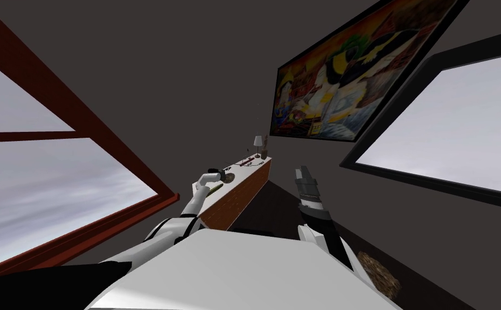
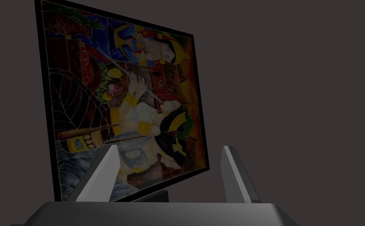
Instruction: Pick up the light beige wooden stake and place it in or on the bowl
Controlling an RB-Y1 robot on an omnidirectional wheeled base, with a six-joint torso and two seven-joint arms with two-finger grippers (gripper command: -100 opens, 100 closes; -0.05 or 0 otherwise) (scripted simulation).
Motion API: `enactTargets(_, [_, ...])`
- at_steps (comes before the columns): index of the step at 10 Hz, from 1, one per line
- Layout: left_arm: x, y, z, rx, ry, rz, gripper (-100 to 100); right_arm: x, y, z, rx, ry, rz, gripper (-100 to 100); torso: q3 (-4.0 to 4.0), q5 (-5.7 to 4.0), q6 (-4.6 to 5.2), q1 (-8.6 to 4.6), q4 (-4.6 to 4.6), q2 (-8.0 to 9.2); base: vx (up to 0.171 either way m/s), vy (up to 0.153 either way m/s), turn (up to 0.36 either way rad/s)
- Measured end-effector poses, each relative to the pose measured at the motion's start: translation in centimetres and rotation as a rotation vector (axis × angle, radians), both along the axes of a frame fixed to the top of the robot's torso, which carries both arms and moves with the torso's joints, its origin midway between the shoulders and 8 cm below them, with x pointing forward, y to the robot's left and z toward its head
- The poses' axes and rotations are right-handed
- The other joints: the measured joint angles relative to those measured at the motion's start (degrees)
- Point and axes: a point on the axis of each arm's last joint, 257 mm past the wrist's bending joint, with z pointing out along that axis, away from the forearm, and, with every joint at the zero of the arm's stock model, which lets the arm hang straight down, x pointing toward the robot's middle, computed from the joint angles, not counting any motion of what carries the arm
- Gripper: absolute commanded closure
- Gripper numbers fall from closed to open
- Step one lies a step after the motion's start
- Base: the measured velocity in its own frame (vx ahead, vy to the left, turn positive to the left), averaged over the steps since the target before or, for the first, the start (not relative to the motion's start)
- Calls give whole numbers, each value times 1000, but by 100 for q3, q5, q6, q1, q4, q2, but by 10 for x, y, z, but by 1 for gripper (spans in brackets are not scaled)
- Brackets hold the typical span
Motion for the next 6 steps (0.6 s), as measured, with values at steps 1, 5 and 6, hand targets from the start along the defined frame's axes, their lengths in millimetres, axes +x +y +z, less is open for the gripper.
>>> enactTargets(1, [-5, 3, -8, -12, 36, 10, -100, 0, 0, 0, 0, 0, 0, 0, -1, 0, 0, -2, -1, -1, 19, 5, 0])
enactTargets(5, [-27, 15, -36, -57, 167, 55, -100, 0, 0, 0, 0, 0, 0, 0, -1, 0, -1, 1, -1, -2, 40, 14, 26])
enactTargets(6, [-34, 17, -42, -68, 200, 65, -100, 0, 0, 0, 0, 0, 0, 0, -1, 0, 1, -2, -1, 0, 59, 7, 44])
